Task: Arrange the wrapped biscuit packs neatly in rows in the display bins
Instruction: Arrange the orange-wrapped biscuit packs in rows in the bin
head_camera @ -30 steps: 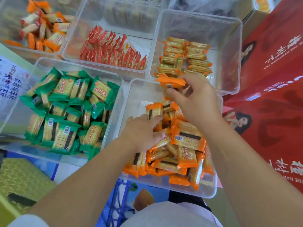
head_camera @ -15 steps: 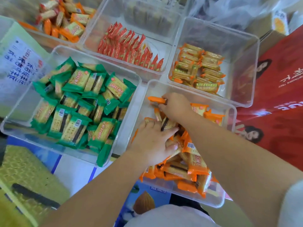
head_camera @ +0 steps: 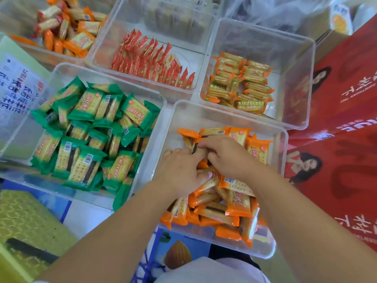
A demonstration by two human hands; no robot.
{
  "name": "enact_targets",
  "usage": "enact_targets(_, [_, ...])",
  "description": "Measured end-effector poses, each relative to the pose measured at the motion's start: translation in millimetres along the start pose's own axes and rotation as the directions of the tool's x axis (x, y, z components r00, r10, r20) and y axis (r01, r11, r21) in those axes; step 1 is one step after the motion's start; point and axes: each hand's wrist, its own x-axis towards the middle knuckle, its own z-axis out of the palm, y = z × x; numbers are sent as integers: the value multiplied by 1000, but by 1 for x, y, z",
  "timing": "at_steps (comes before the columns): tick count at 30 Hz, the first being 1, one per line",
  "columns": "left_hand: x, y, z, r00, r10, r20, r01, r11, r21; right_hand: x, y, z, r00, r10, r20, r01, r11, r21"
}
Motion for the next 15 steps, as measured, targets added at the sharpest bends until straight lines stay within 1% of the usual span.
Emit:
enact_targets(2, [1, 0, -1, 1000, 13, 14, -12, 999, -43, -9, 4, 1, 999, -11, 40, 13, 999, -34])
enact_targets(4, [-1, 0, -1, 1000, 9, -4, -9, 994, -111, -12, 5, 5, 999, 18, 34, -15, 995, -101])
enact_targets(6, [-3, -1, 0, 999, -32, -38, 26, 985, -168, -10, 5, 7, 1000, 25, 17, -22, 990, -142])
enact_targets(8, [-6, -3, 0, 997, -60, -41, 51, 982, -182, -6, 7, 4, 998, 19, 56, -9, 984, -178])
enact_targets(10, [-9, -5, 0, 998, -62, -25, 56, 980, -189, -5, 7, -1, 991, -23, 132, 53, 973, -226])
enact_targets(12, [-11, -7, 0, 999, -49, -8, 47, 984, -171, -5, 3, -4, 983, -68, 170, 112, 958, -264])
enact_targets(15, [-14, -7, -1, 999, -38, -2, 38, 986, -164, -4, 2, -7, 990, -84, 115, 112, 959, -260])
